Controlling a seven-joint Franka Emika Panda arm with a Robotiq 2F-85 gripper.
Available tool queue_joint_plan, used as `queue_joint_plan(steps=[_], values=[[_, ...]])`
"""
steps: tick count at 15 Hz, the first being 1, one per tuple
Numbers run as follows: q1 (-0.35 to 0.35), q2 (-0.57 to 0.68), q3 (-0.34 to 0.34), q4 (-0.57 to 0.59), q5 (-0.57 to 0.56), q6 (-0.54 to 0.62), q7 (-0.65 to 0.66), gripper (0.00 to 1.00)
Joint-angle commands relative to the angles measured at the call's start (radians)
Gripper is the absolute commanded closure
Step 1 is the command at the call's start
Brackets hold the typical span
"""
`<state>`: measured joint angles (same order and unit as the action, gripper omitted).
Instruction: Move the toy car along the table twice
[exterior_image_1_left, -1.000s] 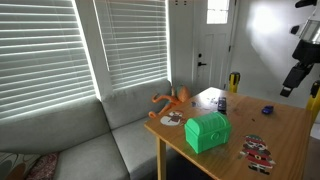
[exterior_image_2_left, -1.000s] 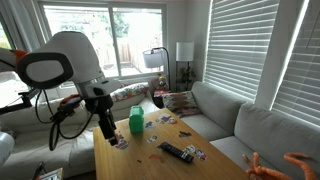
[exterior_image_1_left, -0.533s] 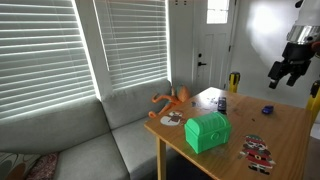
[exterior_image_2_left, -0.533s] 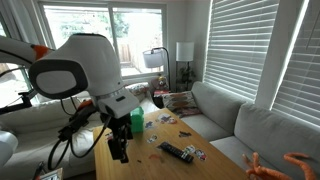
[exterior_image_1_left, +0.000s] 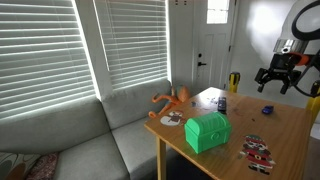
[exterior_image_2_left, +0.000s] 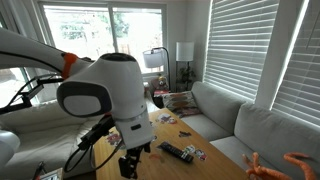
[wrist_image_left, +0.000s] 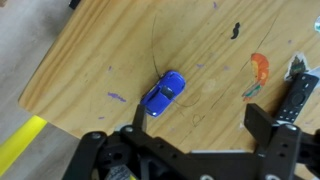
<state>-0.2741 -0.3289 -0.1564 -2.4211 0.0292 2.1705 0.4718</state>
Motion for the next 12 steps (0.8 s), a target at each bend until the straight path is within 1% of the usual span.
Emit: queue_joint_plan(steps=[1, 5, 6, 11, 12], values=[[-0.016, 0.079, -0.006, 0.036, 0.074, 0.025, 0.121, 0.0], [-0.019, 0.134, -0.027, 0.035, 0.144, 0.074, 0.239, 0.0], [-0.012, 0.102, -0.021, 0.02, 0.094, 0.049, 0.191, 0.0], [-0.011, 0.128, -0.031, 0.022, 0.118, 0.068, 0.229, 0.0], [-0.019, 0.137, -0.022, 0.025, 0.098, 0.084, 0.292, 0.0]])
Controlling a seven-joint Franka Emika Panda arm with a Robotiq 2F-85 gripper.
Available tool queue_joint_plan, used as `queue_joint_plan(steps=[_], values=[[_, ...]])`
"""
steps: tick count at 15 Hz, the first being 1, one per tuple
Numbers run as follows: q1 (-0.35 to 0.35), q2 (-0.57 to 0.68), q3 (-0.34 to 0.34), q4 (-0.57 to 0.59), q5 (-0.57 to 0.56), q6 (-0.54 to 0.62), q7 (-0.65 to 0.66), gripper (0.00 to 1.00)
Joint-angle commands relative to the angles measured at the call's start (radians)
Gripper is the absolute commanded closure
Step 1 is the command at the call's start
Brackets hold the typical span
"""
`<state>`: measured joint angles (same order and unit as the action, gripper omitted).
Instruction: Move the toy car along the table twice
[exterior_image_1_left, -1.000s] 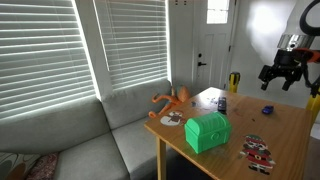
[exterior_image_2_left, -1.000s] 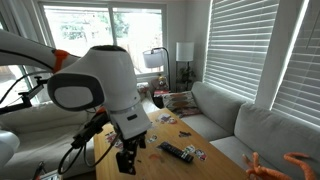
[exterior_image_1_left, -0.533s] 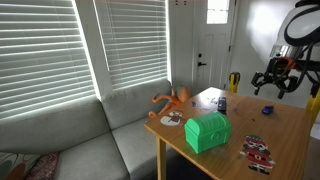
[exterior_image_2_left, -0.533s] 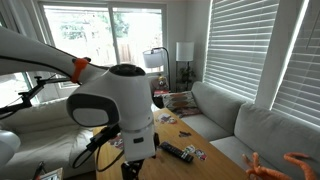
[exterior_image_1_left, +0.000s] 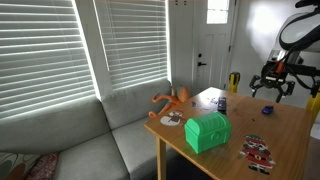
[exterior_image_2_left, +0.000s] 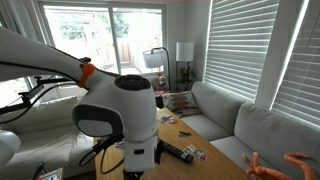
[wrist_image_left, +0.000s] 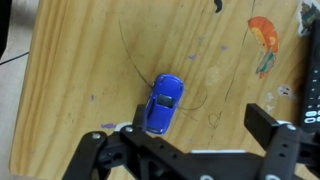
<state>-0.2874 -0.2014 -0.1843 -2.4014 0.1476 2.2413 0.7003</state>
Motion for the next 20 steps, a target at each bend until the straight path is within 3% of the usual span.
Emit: queue_joint_plan(steps=[1, 7, 10, 20], values=[[-0.006, 0.019, 0.003, 0.019, -0.004, -0.021, 0.099, 0.0], [-0.018, 0.051, 0.002, 0.033, -0.021, -0.005, 0.411, 0.0], [-0.018, 0.071, -0.005, 0.045, -0.034, -0.02, 0.499, 0.0], [-0.001, 0.134, -0.024, 0.079, -0.088, -0.081, 0.487, 0.02]])
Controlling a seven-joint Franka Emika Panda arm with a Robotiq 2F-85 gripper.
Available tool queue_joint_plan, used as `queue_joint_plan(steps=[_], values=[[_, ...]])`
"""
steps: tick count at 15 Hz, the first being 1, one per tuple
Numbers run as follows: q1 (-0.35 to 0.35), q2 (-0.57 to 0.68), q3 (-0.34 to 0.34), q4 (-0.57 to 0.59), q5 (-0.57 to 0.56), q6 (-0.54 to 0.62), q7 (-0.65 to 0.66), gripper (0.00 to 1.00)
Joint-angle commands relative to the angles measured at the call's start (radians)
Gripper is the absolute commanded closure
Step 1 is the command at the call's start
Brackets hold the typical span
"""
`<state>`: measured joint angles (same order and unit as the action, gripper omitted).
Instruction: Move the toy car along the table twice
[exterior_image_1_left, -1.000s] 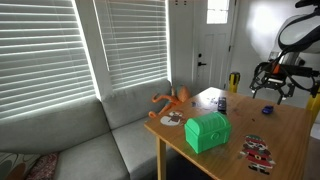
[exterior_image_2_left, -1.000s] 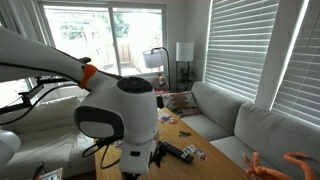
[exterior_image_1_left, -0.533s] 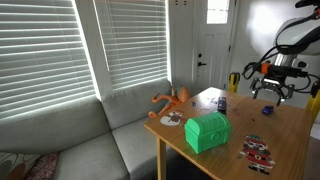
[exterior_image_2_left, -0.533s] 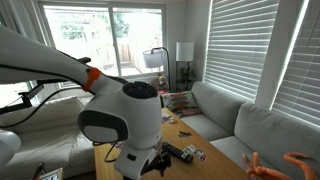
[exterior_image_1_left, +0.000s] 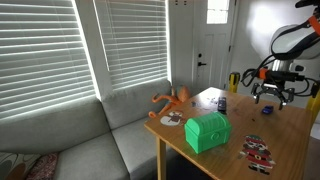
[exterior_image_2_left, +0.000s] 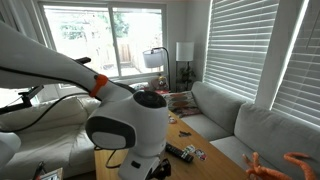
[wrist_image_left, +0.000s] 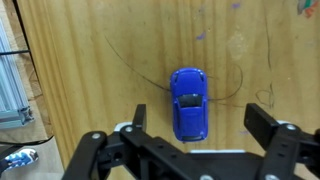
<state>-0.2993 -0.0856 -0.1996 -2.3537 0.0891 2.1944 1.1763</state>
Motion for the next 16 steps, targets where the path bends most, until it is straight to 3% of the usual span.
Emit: queue_joint_plan(steps=[1, 2, 11, 16], values=[[0.012, 0.021, -0.009, 0.033, -0.035, -0.034, 0.009, 0.14], [0.013, 0.018, -0.009, 0.032, -0.041, -0.034, 0.01, 0.26], [0.018, 0.01, -0.009, 0.024, -0.058, -0.021, -0.003, 0.89], [0.01, 0.002, -0.016, 0.024, -0.066, -0.023, -0.004, 0.9]])
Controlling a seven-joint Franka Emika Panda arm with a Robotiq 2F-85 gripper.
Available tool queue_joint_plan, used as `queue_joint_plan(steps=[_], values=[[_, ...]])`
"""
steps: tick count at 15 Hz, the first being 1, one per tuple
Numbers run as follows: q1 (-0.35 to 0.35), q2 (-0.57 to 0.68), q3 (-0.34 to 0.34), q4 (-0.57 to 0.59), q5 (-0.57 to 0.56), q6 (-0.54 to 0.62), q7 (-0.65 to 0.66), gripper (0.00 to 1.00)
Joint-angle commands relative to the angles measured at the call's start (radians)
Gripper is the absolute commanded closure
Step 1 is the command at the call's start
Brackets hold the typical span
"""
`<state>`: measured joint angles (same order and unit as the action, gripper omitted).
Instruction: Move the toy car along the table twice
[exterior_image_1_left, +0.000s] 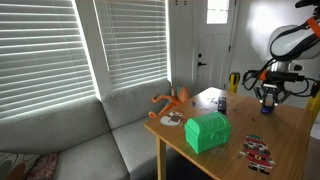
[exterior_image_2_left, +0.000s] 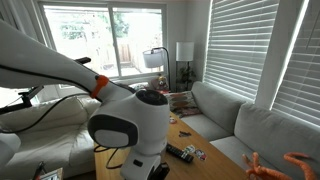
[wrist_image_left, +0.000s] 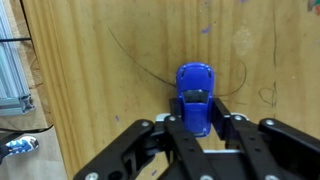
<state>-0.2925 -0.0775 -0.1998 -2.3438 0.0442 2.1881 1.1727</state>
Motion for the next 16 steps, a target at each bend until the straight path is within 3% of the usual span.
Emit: queue_joint_plan(steps=[1, 10, 16], values=[[-0.001, -0.012, -0.021, 0.014, -0.023, -0.024, -0.009, 0.9], [-0.036, -0.045, -0.077, 0.021, -0.054, -0.012, -0.06, 0.9], [-0.016, -0.012, -0.059, 0.01, -0.013, 0.058, -0.015, 0.9]])
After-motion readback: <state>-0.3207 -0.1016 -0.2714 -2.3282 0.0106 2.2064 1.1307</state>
